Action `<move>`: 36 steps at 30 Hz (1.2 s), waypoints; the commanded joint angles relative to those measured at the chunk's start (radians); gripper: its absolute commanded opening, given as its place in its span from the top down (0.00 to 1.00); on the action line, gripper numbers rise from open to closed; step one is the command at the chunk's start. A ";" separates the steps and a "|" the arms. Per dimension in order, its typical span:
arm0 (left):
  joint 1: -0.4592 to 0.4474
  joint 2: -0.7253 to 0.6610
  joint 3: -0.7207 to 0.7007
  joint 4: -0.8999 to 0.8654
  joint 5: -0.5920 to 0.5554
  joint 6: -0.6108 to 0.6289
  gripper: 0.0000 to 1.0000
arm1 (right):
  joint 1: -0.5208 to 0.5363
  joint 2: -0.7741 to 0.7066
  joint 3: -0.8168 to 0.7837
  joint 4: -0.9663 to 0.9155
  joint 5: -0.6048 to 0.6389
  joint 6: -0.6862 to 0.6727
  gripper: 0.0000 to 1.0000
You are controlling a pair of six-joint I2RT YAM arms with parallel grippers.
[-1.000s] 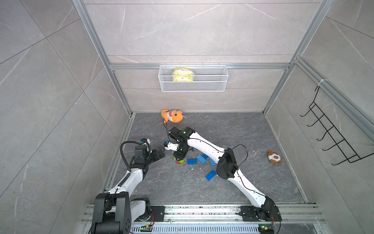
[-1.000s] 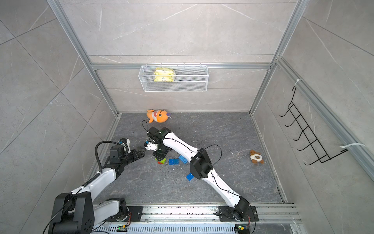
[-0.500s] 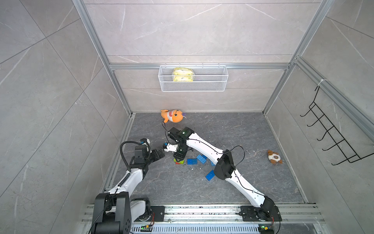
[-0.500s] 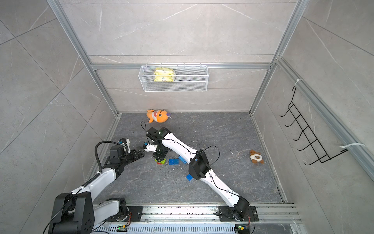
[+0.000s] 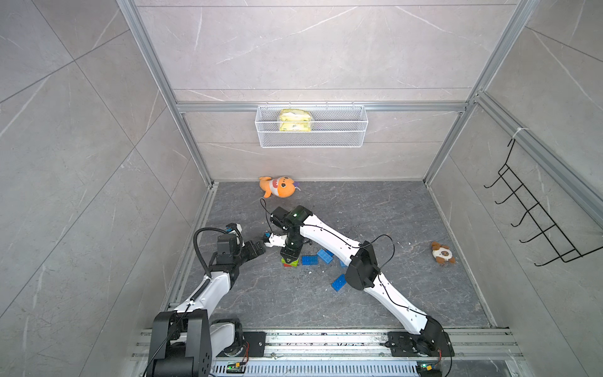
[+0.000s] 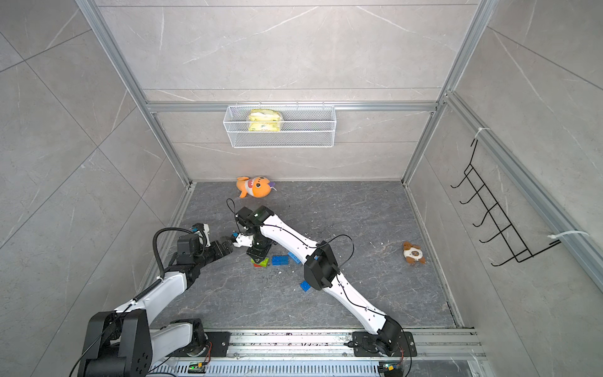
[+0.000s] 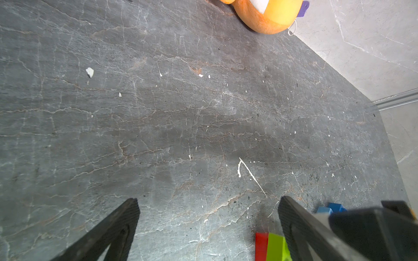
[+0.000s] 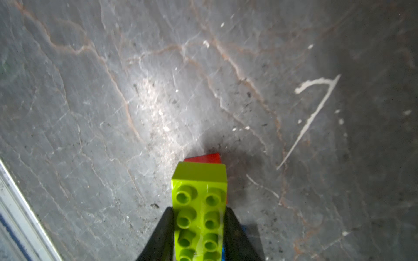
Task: Assemble a heart with lego
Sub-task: Adjust the lego brick at the center of the board, then assemble the lego brick with the lego brick.
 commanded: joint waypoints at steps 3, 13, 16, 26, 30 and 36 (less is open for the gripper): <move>0.003 -0.036 0.001 0.025 0.003 0.018 0.00 | 0.017 -0.183 -0.223 0.069 -0.029 0.093 0.86; 0.005 -0.041 0.003 0.009 -0.036 -0.004 0.00 | 0.023 -0.174 -0.121 0.067 0.057 0.089 0.87; 0.005 -0.043 0.003 -0.008 -0.072 -0.015 0.00 | 0.029 -0.142 -0.070 0.058 0.113 0.186 0.86; 0.006 -0.048 0.003 -0.016 -0.074 -0.016 0.00 | 0.061 -0.251 -0.316 0.219 0.135 0.349 0.87; 0.006 -0.050 0.001 -0.016 -0.080 -0.016 0.00 | 0.060 -0.299 -0.423 0.287 0.154 0.385 0.87; 0.005 -0.042 0.003 -0.013 -0.079 -0.016 0.00 | 0.060 -0.335 -0.502 0.351 0.140 0.436 0.87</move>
